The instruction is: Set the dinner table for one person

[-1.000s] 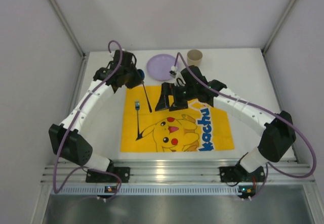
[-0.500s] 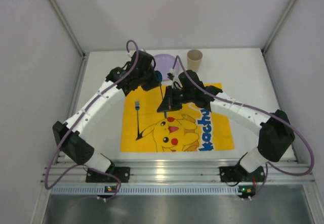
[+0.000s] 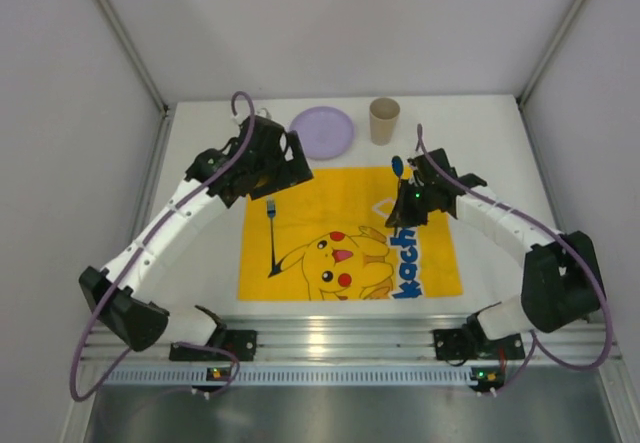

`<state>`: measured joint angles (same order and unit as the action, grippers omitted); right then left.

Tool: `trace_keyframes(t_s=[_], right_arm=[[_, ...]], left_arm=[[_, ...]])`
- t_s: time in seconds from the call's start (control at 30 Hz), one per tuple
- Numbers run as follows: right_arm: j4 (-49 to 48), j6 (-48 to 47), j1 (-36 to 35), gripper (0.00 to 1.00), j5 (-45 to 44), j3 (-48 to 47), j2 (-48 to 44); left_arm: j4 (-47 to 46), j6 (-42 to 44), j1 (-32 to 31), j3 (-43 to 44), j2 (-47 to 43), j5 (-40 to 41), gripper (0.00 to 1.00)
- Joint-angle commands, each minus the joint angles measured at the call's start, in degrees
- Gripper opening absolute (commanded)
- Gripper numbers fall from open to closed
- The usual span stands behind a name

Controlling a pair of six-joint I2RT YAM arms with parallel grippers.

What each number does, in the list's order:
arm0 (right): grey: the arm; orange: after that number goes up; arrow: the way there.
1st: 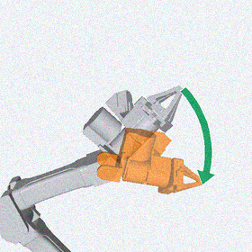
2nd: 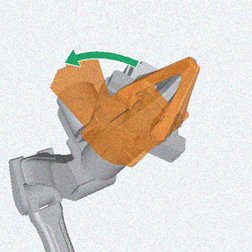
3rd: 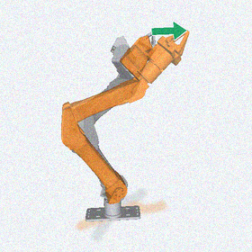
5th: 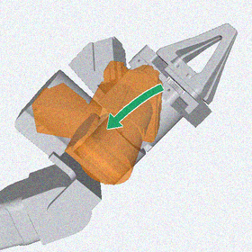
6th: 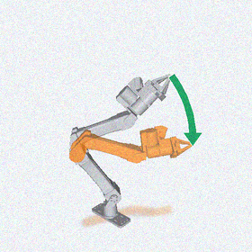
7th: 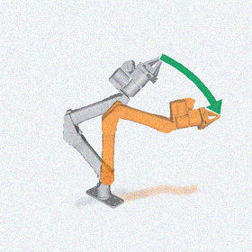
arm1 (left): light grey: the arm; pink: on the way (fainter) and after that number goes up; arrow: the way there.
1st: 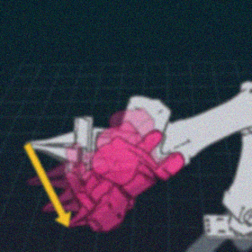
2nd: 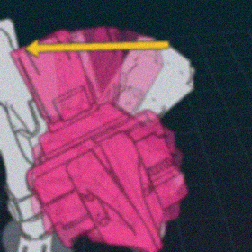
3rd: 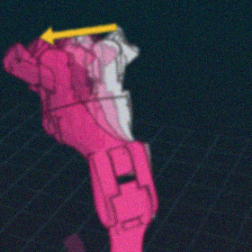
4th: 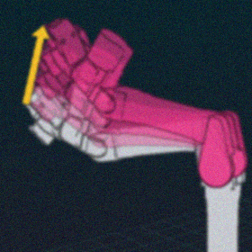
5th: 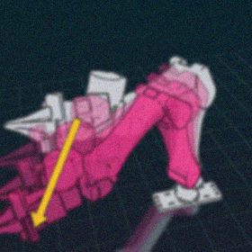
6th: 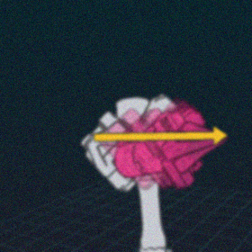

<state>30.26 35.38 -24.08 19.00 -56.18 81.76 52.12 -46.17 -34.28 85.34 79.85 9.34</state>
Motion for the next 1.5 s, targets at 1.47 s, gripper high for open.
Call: trace_keyframes(t_s=[1.47], right_arm=[[35.48, -7.87, 3.07, 0.39, -13.56, -18.52, 6.31]], left_arm=[[-24.68, 12.34, 22.51, 15.88, 38.15, -15.66, 0.94]])
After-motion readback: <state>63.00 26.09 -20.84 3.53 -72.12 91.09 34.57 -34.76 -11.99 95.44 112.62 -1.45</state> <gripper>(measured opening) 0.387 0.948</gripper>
